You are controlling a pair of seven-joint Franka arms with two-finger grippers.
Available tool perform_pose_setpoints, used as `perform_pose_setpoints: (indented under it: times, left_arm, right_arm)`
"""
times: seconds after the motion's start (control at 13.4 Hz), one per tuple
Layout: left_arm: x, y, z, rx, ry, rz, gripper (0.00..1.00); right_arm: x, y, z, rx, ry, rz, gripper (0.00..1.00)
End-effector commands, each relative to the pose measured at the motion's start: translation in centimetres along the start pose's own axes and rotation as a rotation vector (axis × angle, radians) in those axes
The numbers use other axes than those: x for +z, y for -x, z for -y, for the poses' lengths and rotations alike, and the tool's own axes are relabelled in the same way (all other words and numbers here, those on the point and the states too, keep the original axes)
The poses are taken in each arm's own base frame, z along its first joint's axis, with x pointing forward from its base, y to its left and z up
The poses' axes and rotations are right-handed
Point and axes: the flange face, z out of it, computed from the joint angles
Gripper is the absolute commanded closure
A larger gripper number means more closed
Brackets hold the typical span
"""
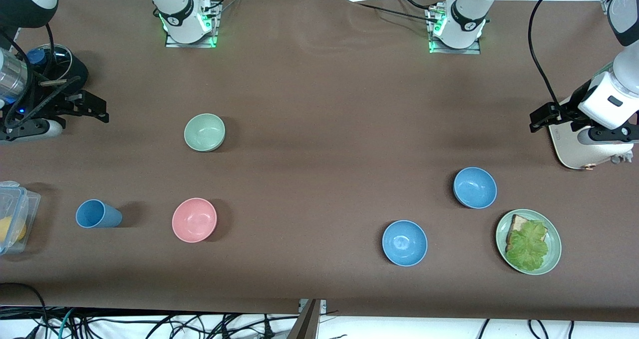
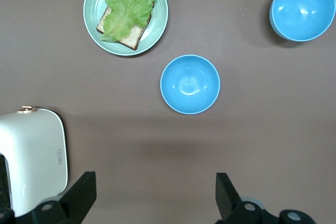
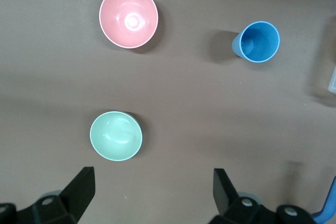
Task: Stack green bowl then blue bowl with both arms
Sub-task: 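Reach the right gripper to the light green bowl rim and grasp it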
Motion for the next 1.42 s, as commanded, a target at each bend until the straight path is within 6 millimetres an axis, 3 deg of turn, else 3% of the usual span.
perform_pose_setpoints:
  times: [0.0,0.22,0.37,0.6,0.82,1.12,1.35]
  left_arm:
    - [-0.2,-0.3,0.0,-0.002,0.012,-0.003,0.0]
    - [-0.2,-0.3,0.3,-0.003,0.005,-0.002,0.0]
    - [0.0,-0.2,0.2,0.0,0.003,0.006,0.0]
    - [0.2,-0.1,-0.2,0.006,0.003,0.01,0.0]
    - [0.2,-0.1,-0.2,0.006,0.003,0.007,0.0]
    - [0.2,-0.2,-0.1,0.005,0.003,0.006,0.0]
    - [0.5,-0.3,-0.2,0.007,0.003,0.007,0.0]
  right_arm:
    - [3.8,-1.4,0.2,-0.018,0.002,0.091,0.01]
    - [4.9,-1.0,0.4,-0.011,-0.009,0.131,0.01]
    - [7.5,-0.8,0.8,-0.006,-0.053,0.131,0.01]
    - [14.2,-0.1,1.2,0.002,-0.073,0.11,0.01]
    - [20.2,1.0,3.9,-0.023,-0.071,0.104,0.01]
    - [29.4,4.7,5.6,-0.031,-0.055,0.048,0.03]
    - [31.9,5.9,5.9,-0.023,-0.053,0.045,0.03]
